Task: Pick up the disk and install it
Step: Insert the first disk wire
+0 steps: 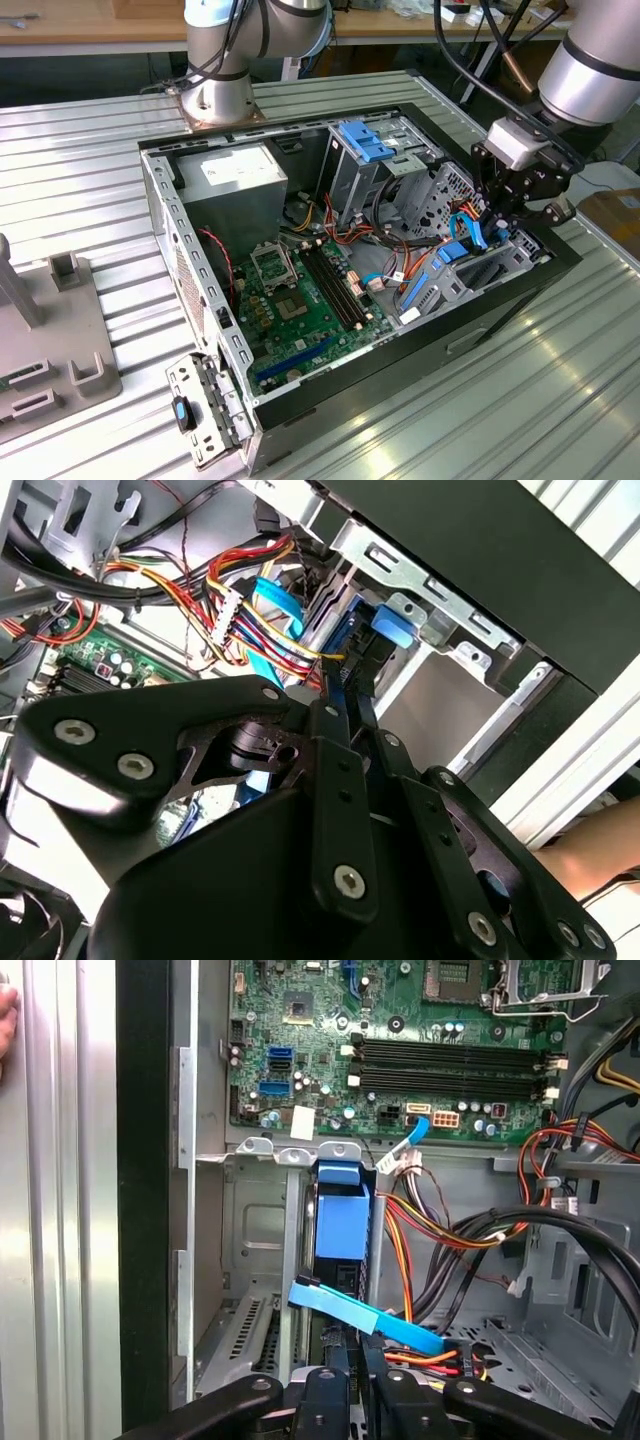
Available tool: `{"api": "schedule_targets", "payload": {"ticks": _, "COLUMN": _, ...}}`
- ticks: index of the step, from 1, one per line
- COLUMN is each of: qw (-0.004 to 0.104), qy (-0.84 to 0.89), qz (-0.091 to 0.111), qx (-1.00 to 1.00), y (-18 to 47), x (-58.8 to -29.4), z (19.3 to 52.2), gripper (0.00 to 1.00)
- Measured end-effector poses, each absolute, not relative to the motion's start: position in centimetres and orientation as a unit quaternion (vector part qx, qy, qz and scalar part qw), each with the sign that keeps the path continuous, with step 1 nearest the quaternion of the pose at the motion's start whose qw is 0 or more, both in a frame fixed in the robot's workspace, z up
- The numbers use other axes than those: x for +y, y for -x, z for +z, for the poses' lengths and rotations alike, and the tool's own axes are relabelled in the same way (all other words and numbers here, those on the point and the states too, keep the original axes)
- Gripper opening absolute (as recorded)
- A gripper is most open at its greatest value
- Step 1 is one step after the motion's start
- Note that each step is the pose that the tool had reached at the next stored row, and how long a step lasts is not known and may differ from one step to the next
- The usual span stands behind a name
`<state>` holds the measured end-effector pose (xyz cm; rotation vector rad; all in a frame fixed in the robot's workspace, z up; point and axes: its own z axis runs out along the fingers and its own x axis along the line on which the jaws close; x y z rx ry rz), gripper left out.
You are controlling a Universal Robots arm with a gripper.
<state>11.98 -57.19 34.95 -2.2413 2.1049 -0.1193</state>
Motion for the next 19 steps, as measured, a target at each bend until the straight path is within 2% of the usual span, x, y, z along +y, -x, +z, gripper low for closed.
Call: {"api": "schedule_targets", "payload": {"ticks": 19, "qw": 0.031, "qy": 0.701, "qz": -0.04, "qx": 0.711, "y": -11.98, "x": -57.19, "z": 34.67, "gripper": 0.17}}
